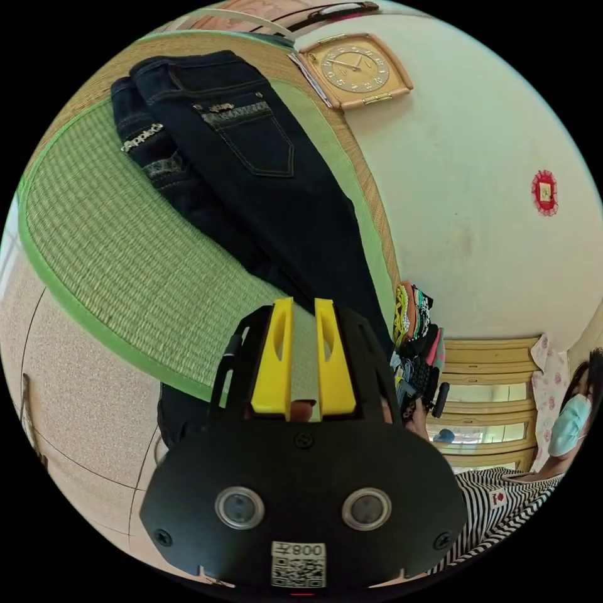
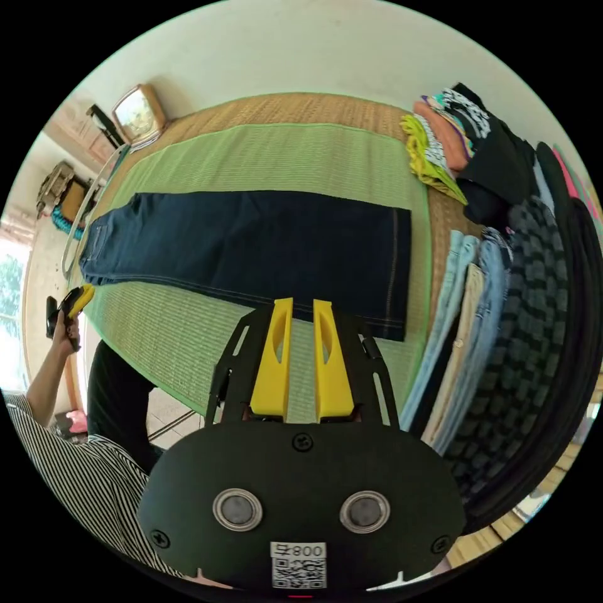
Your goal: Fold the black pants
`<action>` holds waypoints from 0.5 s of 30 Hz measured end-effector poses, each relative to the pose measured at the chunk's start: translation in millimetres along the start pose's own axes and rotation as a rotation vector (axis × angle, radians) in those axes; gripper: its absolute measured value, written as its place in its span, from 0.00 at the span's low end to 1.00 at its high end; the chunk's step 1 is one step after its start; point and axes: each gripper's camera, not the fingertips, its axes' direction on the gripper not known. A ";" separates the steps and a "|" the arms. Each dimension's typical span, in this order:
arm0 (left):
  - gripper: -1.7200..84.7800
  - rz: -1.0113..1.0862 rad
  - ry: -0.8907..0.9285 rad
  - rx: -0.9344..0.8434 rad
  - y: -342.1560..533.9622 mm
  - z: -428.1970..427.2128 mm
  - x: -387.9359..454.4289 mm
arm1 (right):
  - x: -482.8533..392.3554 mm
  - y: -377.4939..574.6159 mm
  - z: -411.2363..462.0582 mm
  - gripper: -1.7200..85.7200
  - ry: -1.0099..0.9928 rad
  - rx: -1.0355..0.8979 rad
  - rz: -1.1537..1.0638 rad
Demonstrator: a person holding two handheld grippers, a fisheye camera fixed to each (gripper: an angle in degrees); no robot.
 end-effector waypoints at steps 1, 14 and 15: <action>0.10 -0.024 -0.008 0.040 -4.5 -11.6 -6.1 | -22.6 -6.4 5.2 0.10 -0.029 -0.006 -0.059; 0.10 -0.149 0.001 0.102 -58.0 -57.2 -36.7 | -175.0 -46.2 39.0 0.12 0.158 -0.072 -0.475; 0.10 -0.144 0.004 0.100 -60.9 -59.0 -35.6 | -177.3 -47.5 40.0 0.12 0.163 -0.075 -0.477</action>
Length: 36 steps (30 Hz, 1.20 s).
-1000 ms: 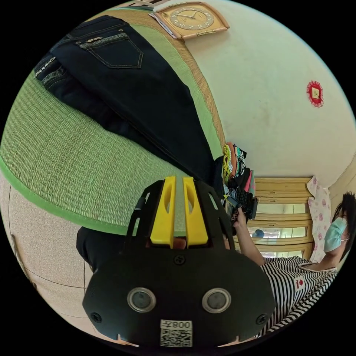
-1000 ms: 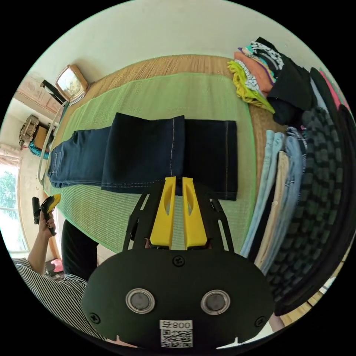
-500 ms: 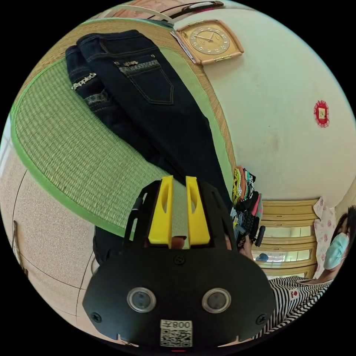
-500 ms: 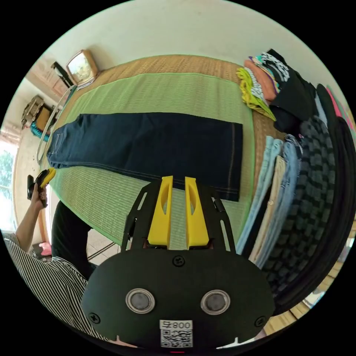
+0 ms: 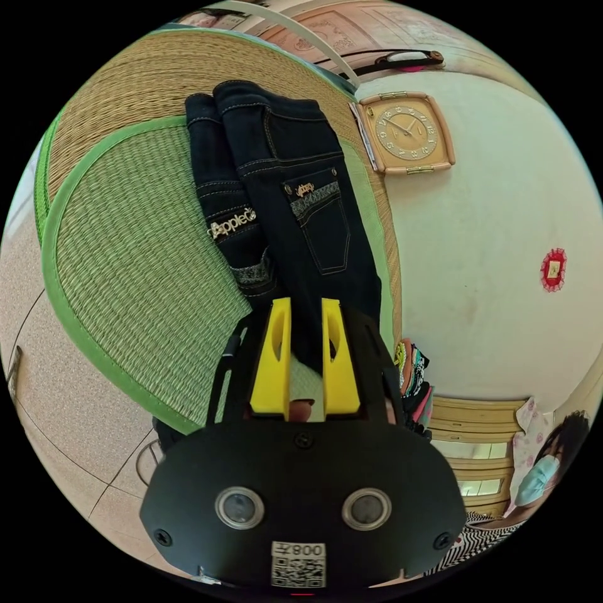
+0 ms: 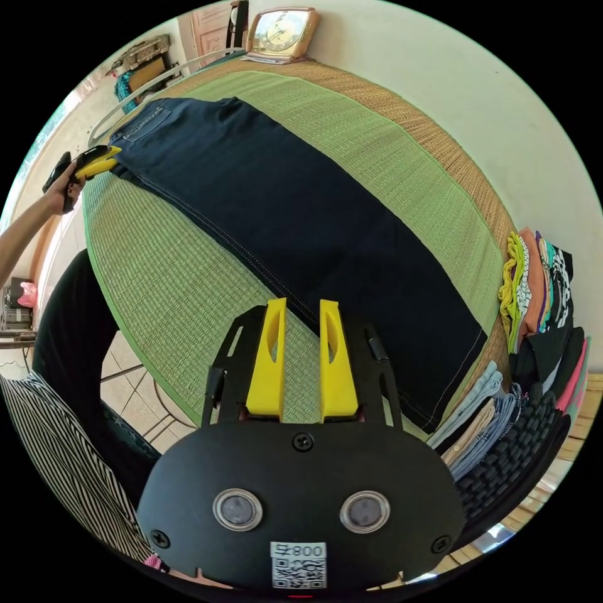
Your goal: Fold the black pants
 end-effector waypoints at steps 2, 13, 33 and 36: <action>0.09 0.002 -0.015 -0.004 -3.4 -3.3 2.3 | -7.0 -8.0 1.2 0.12 0.002 -0.005 -0.019; 0.04 -0.006 0.045 0.004 -14.6 -31.9 10.9 | -38.3 -34.9 0.4 0.08 0.094 -0.029 -0.133; 0.09 0.565 -0.280 -0.052 -160.7 18.3 274.5 | 148.4 -230.5 -122.5 0.03 0.339 -0.108 -0.017; 0.09 0.597 -0.222 -0.047 -153.9 25.8 263.7 | 166.5 -240.4 -104.4 0.03 0.263 -0.141 0.041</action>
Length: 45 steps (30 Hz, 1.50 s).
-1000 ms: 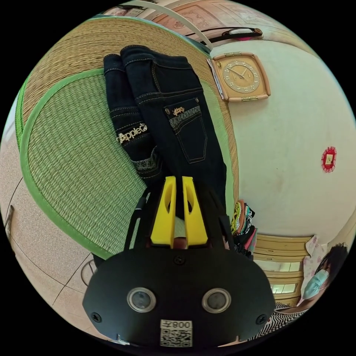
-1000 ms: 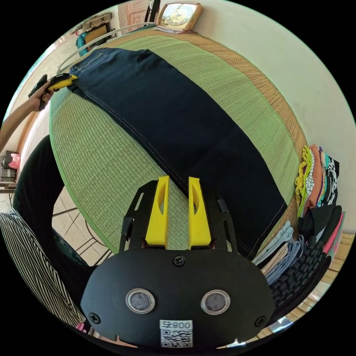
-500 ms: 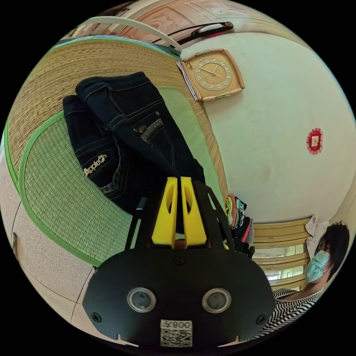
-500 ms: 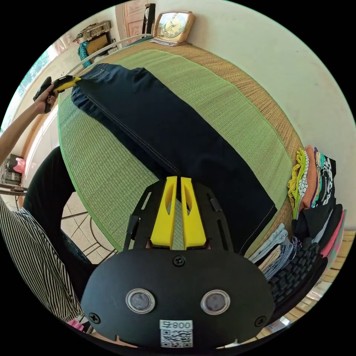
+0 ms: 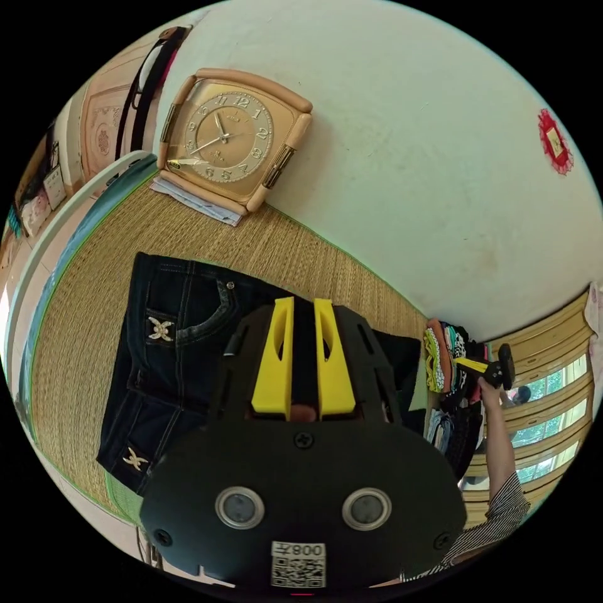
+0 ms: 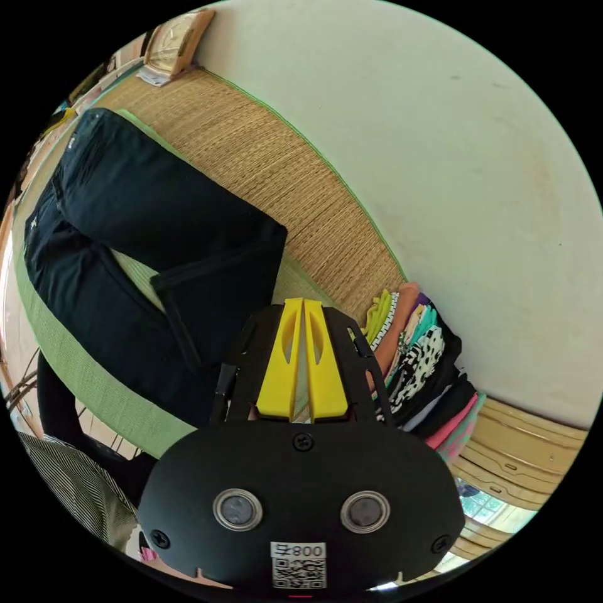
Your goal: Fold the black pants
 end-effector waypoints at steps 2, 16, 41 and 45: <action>0.10 0.010 0.041 -0.037 22.1 6.1 -11.9 | -11.5 18.0 18.6 0.05 -0.075 0.074 0.002; 0.13 -0.531 0.153 -0.010 251.2 -47.4 -149.1 | -55.7 251.1 131.4 0.13 -0.697 0.035 0.393; 0.05 -0.540 0.319 0.135 235.0 -32.5 -138.9 | -137.2 223.2 106.9 0.03 -0.378 0.114 -0.173; 0.05 -0.518 0.295 0.135 239.0 -36.1 -130.7 | -142.4 243.7 98.6 0.03 -0.424 0.115 -0.219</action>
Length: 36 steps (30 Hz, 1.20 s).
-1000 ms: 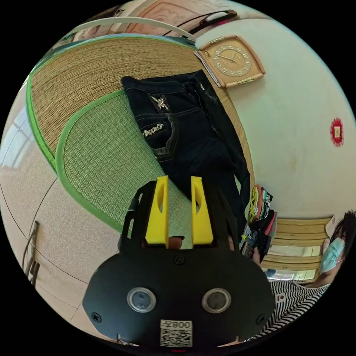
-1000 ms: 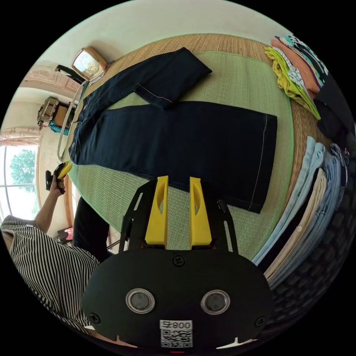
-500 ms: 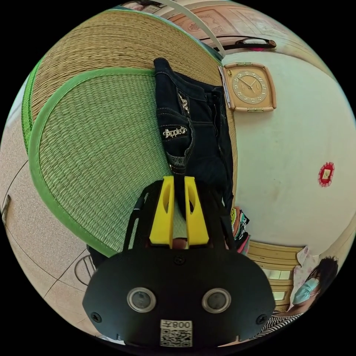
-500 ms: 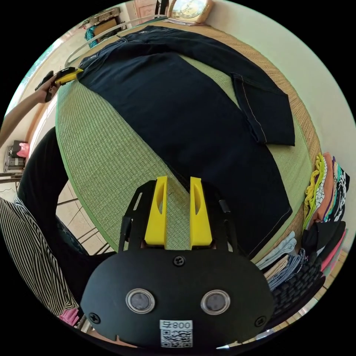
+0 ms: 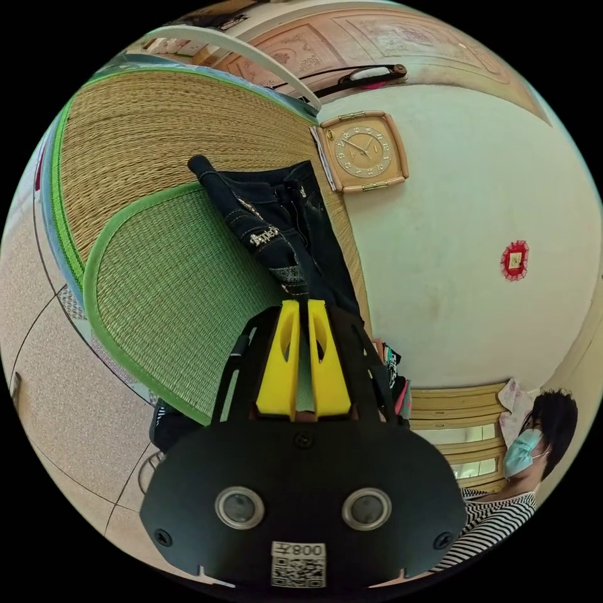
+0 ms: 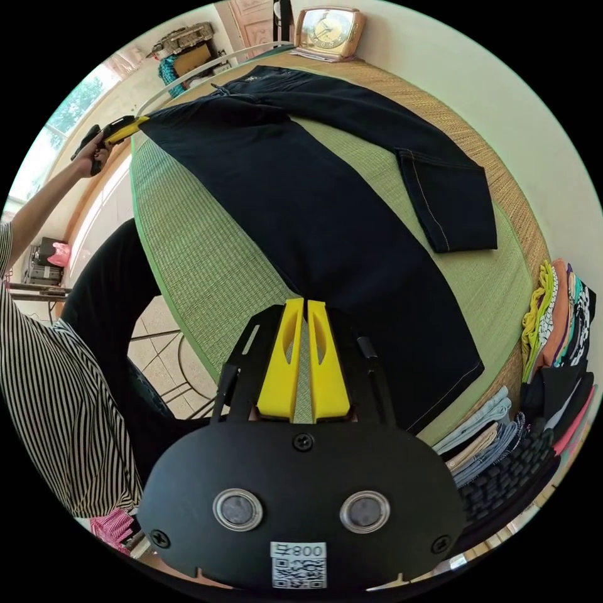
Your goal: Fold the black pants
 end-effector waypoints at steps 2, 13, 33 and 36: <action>0.05 -0.018 -0.009 0.005 5.5 1.9 -2.5 | -12.3 12.8 7.0 0.04 -0.043 -0.027 -0.034; 0.08 -0.011 -0.388 -0.009 51.7 59.7 25.0 | 48.4 98.8 -3.2 0.12 -0.052 0.081 0.387; 0.09 0.786 -0.042 -0.771 155.1 445.5 258.1 | 136.7 243.8 -15.7 0.05 -0.013 0.041 0.857; 0.09 0.809 -0.078 -0.814 167.0 478.6 266.9 | 142.7 261.7 -7.5 0.04 -0.052 0.019 0.881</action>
